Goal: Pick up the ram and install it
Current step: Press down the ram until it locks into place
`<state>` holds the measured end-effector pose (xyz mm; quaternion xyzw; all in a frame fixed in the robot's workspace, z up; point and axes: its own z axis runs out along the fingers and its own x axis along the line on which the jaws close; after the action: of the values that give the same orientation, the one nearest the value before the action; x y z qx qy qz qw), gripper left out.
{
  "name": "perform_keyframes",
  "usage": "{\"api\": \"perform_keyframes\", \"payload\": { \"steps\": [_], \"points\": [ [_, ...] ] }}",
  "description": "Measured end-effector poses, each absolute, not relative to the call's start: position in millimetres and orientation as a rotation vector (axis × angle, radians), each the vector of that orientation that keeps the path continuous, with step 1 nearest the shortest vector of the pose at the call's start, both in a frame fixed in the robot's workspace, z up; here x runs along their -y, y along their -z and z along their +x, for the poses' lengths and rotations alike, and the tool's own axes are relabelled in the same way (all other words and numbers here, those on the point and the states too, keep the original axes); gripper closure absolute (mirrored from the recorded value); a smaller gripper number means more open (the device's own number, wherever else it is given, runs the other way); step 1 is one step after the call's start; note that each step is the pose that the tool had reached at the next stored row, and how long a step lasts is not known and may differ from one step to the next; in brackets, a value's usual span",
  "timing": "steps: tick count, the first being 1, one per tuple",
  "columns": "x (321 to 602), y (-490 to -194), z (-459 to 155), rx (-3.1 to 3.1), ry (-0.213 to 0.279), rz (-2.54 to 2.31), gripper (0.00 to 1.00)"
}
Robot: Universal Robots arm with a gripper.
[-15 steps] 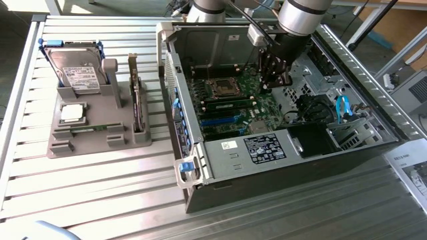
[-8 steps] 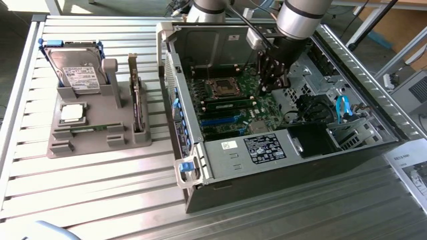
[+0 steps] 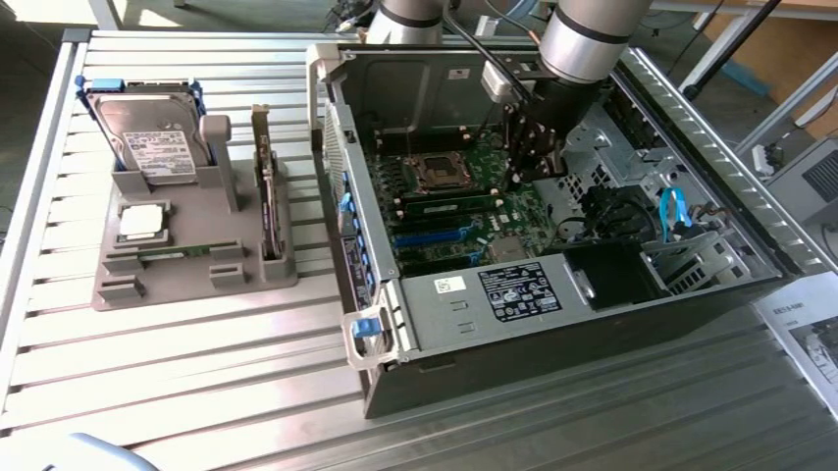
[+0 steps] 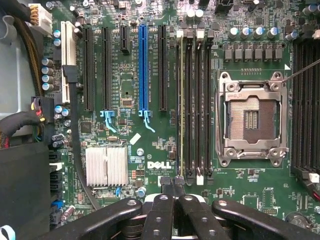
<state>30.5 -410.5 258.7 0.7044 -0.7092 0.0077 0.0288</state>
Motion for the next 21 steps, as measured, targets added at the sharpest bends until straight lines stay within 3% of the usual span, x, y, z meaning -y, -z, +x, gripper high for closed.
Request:
{"api": "perform_keyframes", "payload": {
  "steps": [21],
  "points": [
    [401.5,-257.3,29.5,2.188,-0.024,2.174,0.9]
  ]
}}
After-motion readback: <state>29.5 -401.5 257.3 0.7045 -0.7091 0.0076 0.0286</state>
